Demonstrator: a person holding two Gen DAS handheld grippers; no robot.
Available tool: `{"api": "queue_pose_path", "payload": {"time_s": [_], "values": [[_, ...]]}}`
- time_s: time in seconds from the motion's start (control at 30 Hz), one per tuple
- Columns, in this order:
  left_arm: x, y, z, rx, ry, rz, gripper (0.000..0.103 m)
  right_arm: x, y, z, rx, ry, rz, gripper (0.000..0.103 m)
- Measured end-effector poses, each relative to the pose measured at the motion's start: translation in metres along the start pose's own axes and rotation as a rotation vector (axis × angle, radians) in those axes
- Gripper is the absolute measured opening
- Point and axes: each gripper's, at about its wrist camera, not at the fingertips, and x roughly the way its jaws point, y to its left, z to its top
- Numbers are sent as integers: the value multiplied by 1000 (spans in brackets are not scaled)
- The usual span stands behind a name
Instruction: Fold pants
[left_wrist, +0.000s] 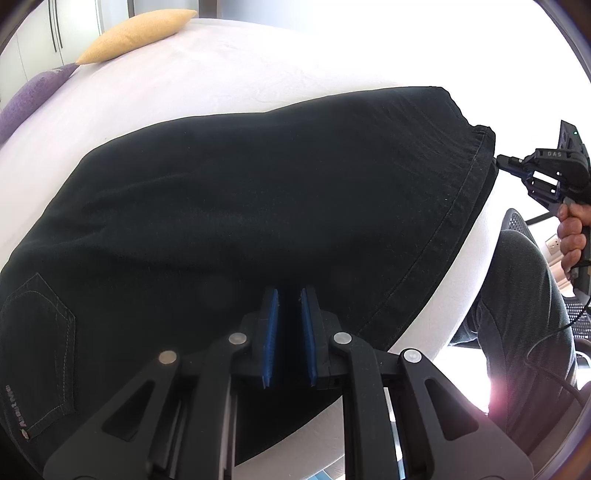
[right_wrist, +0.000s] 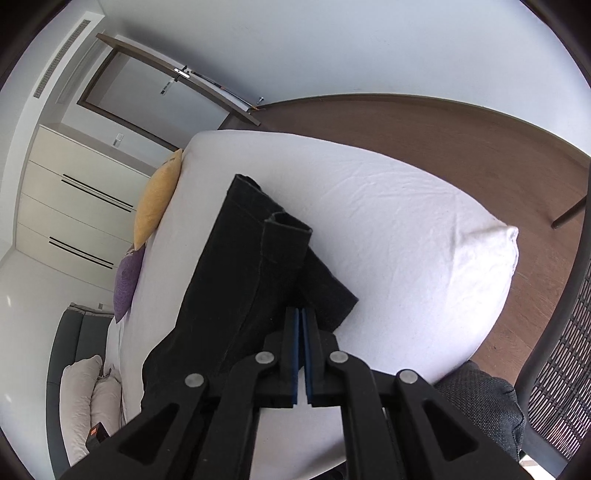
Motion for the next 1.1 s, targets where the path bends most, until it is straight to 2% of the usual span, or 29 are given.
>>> {"api": "queue_pose_path", "payload": {"time_s": [0.07,0.1,0.13,0.2,0.27,0.37,0.47,0.53,0.63,0.93,1.1], "values": [[-1,2,1,-10,-1,-6,12,-6,4,7,14,-14,-2,9],[-1,2,1,-14,-1,-11,12,-6,5,11,26,-10,-5,21],[-1,3,1,-16,-2,-13,12,-4,5,14,39,-3,-7,41],[-2,4,1,-17,-3,-16,12,1,4,17,77,-3,-2,50],[-3,5,1,-16,-3,-24,12,10,4,19,94,24,11,50],[-4,7,0,-14,-3,-25,12,26,6,21,78,62,-34,50],[-4,11,0,-27,-5,-33,12,32,4,26,96,56,-39,45],[-4,13,0,-34,-5,-39,12,31,5,28,76,53,-41,21],[-5,16,-1,-38,-7,-42,12,27,2,27,70,51,-20,15],[-8,19,-3,-49,-12,-51,12,1,12,15,32,27,-21,12],[-8,19,-2,-39,-11,-48,12,23,-6,17,48,74,-61,12]]}}
